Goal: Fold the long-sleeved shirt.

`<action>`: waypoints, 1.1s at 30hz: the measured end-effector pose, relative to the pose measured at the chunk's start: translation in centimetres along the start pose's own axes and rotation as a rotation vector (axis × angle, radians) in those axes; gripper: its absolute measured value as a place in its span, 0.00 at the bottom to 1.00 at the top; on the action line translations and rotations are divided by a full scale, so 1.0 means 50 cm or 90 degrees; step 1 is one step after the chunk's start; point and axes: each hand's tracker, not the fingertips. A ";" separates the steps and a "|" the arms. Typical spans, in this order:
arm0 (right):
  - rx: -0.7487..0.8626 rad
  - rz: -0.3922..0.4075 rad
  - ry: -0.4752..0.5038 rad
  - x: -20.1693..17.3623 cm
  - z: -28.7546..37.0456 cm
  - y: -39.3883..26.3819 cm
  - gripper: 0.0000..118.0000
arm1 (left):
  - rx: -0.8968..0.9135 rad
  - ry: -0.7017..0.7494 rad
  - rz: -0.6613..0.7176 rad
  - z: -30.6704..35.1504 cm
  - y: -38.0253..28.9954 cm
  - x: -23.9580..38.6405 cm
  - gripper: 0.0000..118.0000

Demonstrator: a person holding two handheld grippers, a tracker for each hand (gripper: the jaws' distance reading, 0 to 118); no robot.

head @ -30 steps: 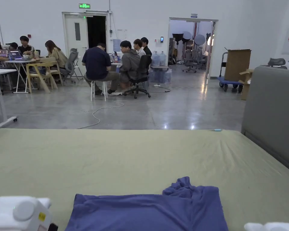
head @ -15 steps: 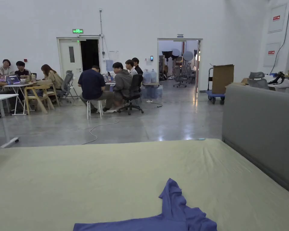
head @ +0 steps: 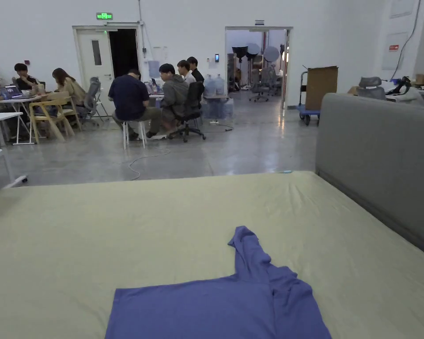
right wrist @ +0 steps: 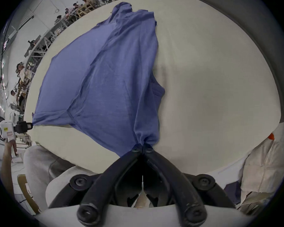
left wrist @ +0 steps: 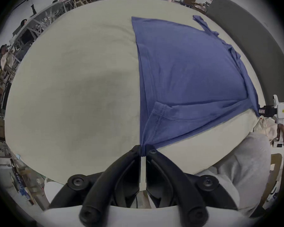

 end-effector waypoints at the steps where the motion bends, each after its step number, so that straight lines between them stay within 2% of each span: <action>1: 0.001 -0.005 0.001 0.002 -0.005 -0.005 0.00 | -0.010 0.005 -0.002 -0.011 -0.001 0.001 0.02; 5: 0.008 -0.029 0.003 0.003 -0.007 -0.005 0.00 | -0.005 0.013 -0.002 -0.031 -0.007 0.002 0.02; 8: 0.010 -0.020 -0.005 0.000 -0.018 -0.005 0.00 | -0.006 0.001 0.031 -0.030 -0.002 -0.006 0.02; 13: 0.017 -0.028 -0.013 -0.001 -0.026 -0.009 0.00 | 0.004 0.008 0.022 -0.030 -0.010 0.003 0.02; 18: 0.026 -0.012 -0.026 -0.010 -0.027 -0.014 0.00 | 0.009 0.002 0.045 -0.028 -0.009 0.000 0.02; 19: 0.026 -0.012 -0.029 -0.010 -0.025 -0.009 0.03 | 0.009 -0.006 0.058 -0.025 -0.006 -0.003 0.03; 20: 0.039 -0.025 -0.076 -0.020 -0.012 -0.004 0.11 | 0.007 -0.035 0.081 -0.017 0.002 -0.006 0.10; 21: 0.079 -0.027 -0.097 -0.036 0.004 -0.008 0.41 | 0.033 -0.070 0.111 0.004 0.008 -0.016 0.45; 22: 0.116 0.006 -0.125 -0.056 0.025 -0.010 0.72 | 0.089 -0.120 0.165 0.029 0.013 -0.022 0.82; 23: 0.134 0.025 -0.109 -0.069 0.049 -0.009 0.92 | 0.134 -0.149 0.208 0.058 0.018 -0.024 1.00; 24: 0.166 0.020 -0.064 -0.074 0.077 -0.008 0.96 | 0.169 -0.161 0.216 0.084 0.023 -0.022 0.95; 25: 0.212 0.004 -0.031 -0.080 0.120 -0.008 0.96 | 0.223 -0.165 0.222 0.126 0.031 -0.025 0.95; 27: 0.267 -0.003 -0.021 -0.095 0.189 -0.008 0.96 | 0.308 -0.132 0.202 0.184 0.037 -0.011 0.97; 29: 0.331 0.015 -0.015 -0.110 0.251 -0.004 0.96 | 0.366 -0.107 0.159 0.243 0.039 0.022 0.98; 32: 0.361 0.022 0.008 -0.131 0.303 -0.003 0.96 | 0.359 -0.057 0.085 0.292 0.039 0.070 0.96; 33: 0.364 0.025 0.022 -0.135 0.312 -0.005 0.93 | 0.359 -0.043 0.071 0.302 0.034 0.086 0.80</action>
